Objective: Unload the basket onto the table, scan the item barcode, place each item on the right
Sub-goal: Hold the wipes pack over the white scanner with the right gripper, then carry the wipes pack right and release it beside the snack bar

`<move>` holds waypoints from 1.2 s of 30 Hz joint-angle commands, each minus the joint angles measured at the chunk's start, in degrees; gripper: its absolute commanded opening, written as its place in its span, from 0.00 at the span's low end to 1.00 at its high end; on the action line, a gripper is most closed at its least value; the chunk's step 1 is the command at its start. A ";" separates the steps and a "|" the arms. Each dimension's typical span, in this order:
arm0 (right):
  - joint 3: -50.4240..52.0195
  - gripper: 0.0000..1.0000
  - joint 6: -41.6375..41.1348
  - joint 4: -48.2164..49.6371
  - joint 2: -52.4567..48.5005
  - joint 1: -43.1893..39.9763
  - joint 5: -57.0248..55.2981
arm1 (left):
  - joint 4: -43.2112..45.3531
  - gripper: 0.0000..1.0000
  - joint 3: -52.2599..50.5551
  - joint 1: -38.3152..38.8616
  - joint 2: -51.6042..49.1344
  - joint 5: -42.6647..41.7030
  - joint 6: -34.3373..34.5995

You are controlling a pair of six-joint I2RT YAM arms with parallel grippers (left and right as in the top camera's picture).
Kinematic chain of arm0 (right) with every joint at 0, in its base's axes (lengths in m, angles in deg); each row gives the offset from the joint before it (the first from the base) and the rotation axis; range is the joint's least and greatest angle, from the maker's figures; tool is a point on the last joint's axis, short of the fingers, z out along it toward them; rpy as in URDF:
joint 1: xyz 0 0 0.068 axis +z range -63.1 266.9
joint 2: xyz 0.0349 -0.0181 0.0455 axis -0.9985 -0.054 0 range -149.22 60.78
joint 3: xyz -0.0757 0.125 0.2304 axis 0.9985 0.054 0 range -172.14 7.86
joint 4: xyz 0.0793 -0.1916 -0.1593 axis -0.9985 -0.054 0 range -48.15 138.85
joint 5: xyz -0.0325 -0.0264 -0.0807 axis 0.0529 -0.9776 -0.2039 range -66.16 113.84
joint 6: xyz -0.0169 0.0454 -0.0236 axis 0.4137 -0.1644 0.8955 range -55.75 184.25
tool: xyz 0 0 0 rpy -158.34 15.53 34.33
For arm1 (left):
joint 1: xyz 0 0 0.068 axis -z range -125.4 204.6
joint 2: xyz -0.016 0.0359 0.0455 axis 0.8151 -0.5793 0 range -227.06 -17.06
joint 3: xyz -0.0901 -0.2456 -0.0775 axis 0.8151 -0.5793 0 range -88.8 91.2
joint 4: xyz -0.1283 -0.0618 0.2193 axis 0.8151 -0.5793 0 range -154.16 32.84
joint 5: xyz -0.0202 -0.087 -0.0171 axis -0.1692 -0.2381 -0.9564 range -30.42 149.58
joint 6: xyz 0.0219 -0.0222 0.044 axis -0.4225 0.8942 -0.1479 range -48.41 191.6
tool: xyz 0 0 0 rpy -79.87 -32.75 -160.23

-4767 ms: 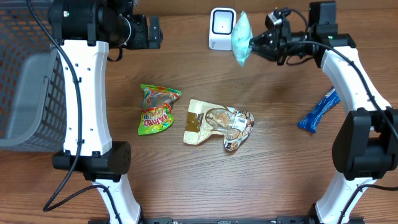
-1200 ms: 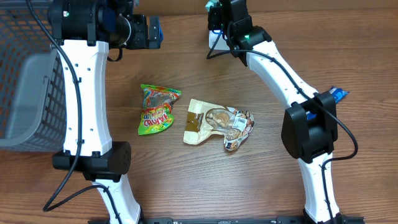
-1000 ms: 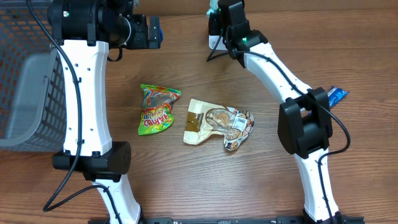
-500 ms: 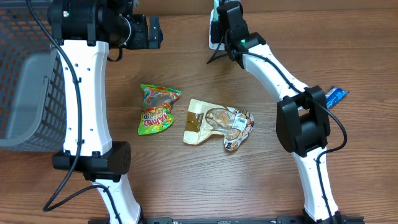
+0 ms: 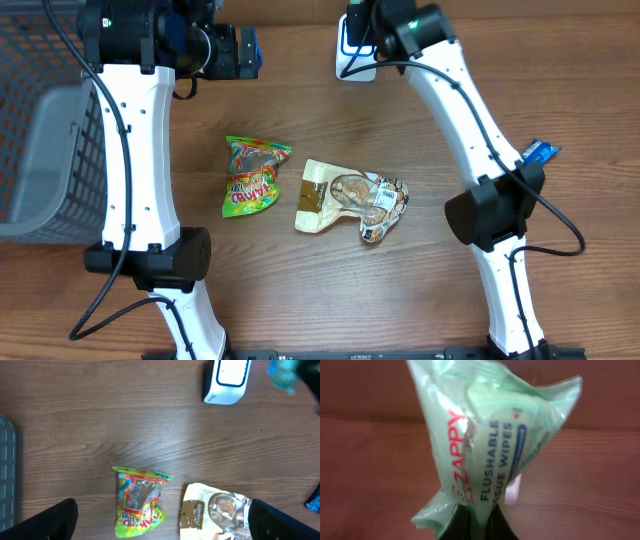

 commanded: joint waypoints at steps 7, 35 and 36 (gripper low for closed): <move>-27.56 0.04 -6.27 -28.28 10.45 -2.97 6.71 | 0.09 1.00 0.85 -0.24 -0.42 -0.24 0.79; 32.65 0.04 -7.78 -29.81 29.20 -28.70 10.64 | 0.09 1.00 0.85 -0.24 -0.42 -0.24 0.79; 35.36 0.04 -8.02 -28.35 29.20 -29.20 10.71 | 0.09 1.00 0.85 -0.24 -0.42 -0.24 0.79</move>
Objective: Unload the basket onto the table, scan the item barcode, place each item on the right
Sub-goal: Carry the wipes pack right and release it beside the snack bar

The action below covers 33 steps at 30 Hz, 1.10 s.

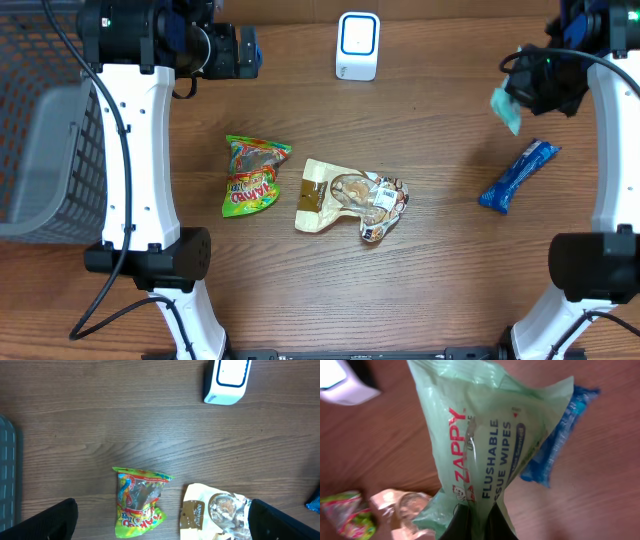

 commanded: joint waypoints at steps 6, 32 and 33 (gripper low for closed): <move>25.29 0.04 -1.66 16.15 1.86 -2.82 -1.64 | 0.07 1.00 0.85 -0.24 -0.42 -0.24 0.79; 20.70 0.68 26.56 20.55 0.04 9.38 15.47 | 0.07 1.00 0.85 -0.24 -0.42 -0.24 0.79; 21.70 0.72 29.53 21.66 -0.57 11.65 15.30 | 0.07 1.00 0.85 -0.24 -0.42 -0.24 0.79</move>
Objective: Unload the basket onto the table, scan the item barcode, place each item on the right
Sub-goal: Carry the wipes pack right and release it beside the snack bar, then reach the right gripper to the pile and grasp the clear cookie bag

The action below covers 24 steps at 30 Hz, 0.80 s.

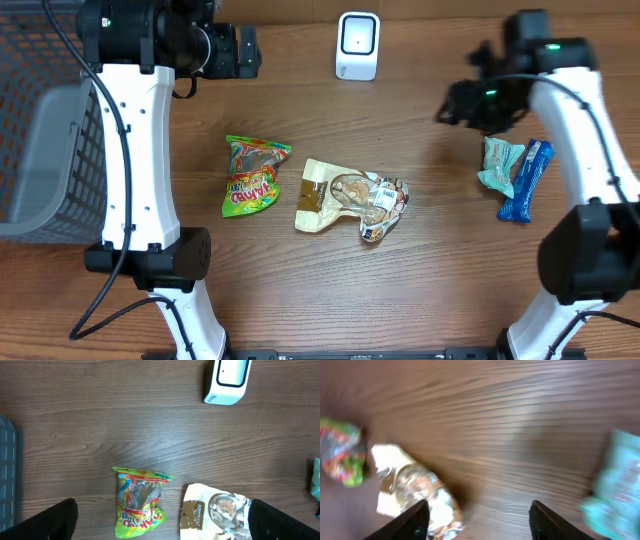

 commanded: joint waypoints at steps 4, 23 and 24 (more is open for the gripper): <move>1.66 0.78 12.83 2.38 -4.15 7.61 0.81 | 0.07 1.00 0.85 -0.24 -0.42 -0.24 0.79; 1.70 0.79 27.32 -1.75 -19.96 11.37 17.64 | 0.07 1.00 0.85 -0.24 -0.42 -0.24 0.79; 1.70 0.79 27.30 -1.75 -20.22 11.85 17.86 | 0.07 1.00 0.85 -0.24 -0.42 -0.24 0.79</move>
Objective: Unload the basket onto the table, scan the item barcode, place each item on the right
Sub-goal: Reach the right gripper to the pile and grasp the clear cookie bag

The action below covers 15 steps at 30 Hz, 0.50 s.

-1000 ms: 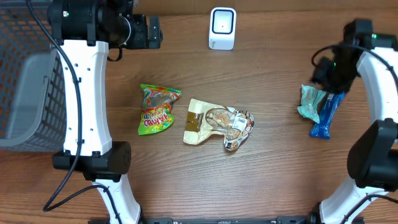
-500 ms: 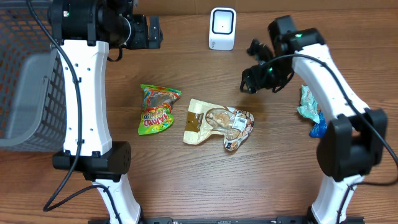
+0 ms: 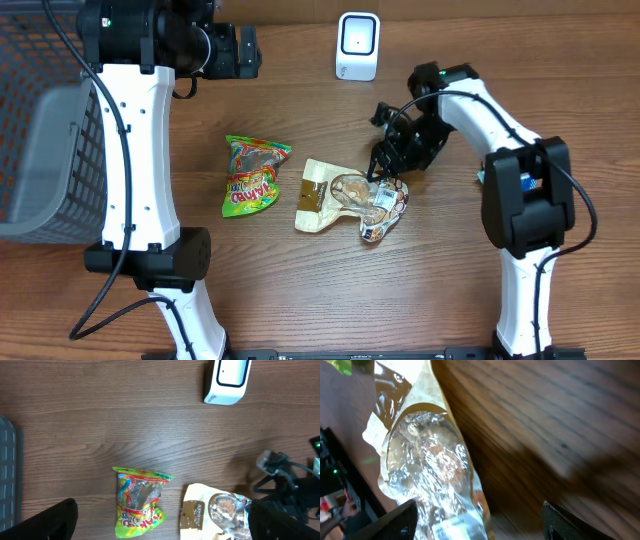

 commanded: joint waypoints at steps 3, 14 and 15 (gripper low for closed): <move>0.07 0.71 1.90 -0.57 -1.05 3.32 3.02 | 0.09 1.00 0.85 -0.24 -0.42 -0.24 0.79; 0.07 0.17 -18.75 -5.66 -1.05 5.38 2.99 | 0.09 1.00 0.85 -0.24 -0.42 -0.24 0.79; 0.07 0.13 -24.04 -5.66 -1.05 5.40 2.97 | 0.09 1.00 0.85 -0.24 -0.42 -0.24 0.79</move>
